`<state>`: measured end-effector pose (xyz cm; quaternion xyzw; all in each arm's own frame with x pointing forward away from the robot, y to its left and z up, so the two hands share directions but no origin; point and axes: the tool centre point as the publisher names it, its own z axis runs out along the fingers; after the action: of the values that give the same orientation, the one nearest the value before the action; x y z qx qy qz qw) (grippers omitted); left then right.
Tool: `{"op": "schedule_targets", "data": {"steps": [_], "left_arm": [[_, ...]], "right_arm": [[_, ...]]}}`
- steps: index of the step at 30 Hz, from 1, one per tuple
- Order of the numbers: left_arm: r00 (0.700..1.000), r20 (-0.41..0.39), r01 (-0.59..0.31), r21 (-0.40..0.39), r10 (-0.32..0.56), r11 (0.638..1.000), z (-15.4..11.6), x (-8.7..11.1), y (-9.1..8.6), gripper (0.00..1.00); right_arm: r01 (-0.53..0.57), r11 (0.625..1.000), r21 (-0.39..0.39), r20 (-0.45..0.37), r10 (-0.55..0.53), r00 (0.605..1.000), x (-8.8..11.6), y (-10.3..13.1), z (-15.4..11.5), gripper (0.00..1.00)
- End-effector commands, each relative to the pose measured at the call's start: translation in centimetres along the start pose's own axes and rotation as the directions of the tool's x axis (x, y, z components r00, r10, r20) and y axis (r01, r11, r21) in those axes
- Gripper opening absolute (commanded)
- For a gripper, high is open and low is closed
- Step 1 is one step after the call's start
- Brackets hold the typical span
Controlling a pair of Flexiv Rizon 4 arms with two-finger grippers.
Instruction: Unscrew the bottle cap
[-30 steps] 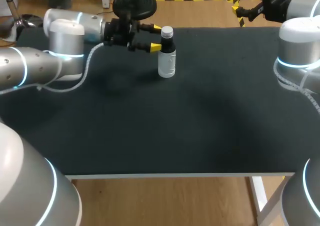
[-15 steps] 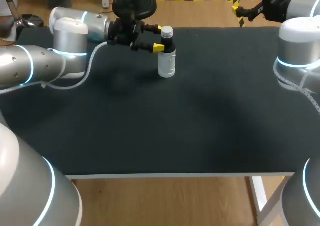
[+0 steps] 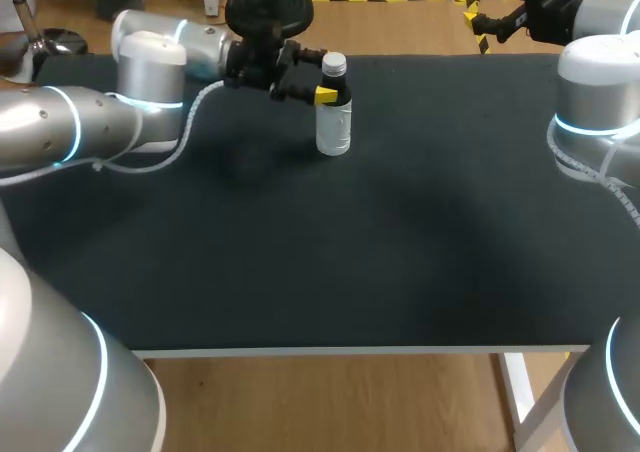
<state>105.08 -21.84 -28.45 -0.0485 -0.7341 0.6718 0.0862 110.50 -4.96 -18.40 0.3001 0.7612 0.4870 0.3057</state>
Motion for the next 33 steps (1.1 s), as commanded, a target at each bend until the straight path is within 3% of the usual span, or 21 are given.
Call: {"op": "schedule_targets", "data": {"steps": [1, 9, 10, 13, 15, 19, 33], "left_arm": [[0.999, -0.046, 0.002, 0.002, -0.002, 1.0, 0.2, -0.7, 0.3, 1.0], [0.999, -0.05, 0.002, 0.001, -0.002, 1.0, 0.5, -0.8, 0.3, 1.0], [0.999, -0.05, 0.001, 0.001, -0.001, 1.0, 0.5, -0.8, 0.3, 0.95], [0.999, -0.051, 0.0, 0.001, 0.0, 1.0, 0.5, -0.8, 0.3, 0.47], [0.999, -0.051, 0.0, 0.001, 0.0, 1.0, 0.5, -0.8, 0.3, 0.36], [0.999, -0.05, -0.001, 0.001, 0.001, 1.0, 0.5, -0.8, 0.3, 0.0], [1.0, -0.02, -0.015, 0.023, 0.015, 1.0, -0.6, -1.1, -0.1, 0.0]], "right_arm": [[0.0, 1.0, 0.001, 0.0, 0.0, 1.0, 0.0, 0.0, 0.0, 1.0], [0.0, 1.0, 0.001, 0.0, 0.0, 1.0, 0.0, 0.0, 0.0, 1.0], [0.0, 1.0, 0.001, 0.0, 0.0, 1.0, 0.0, 0.0, 0.0, 1.0], [0.0, 1.0, 0.001, 0.0, 0.0, 1.0, 0.0, 0.0, 0.0, 1.0], [0.0, 1.0, 0.001, 0.0, 0.0, 1.0, 0.0, 0.0, 0.0, 1.0], [0.0, 1.0, 0.001, 0.0, 0.0, 1.0, 0.0, 0.0, 0.0, 1.0], [0.0, 1.0, 0.001, 0.0, 0.0, 1.0, 0.0, 0.0, 0.0, 1.0]]}}
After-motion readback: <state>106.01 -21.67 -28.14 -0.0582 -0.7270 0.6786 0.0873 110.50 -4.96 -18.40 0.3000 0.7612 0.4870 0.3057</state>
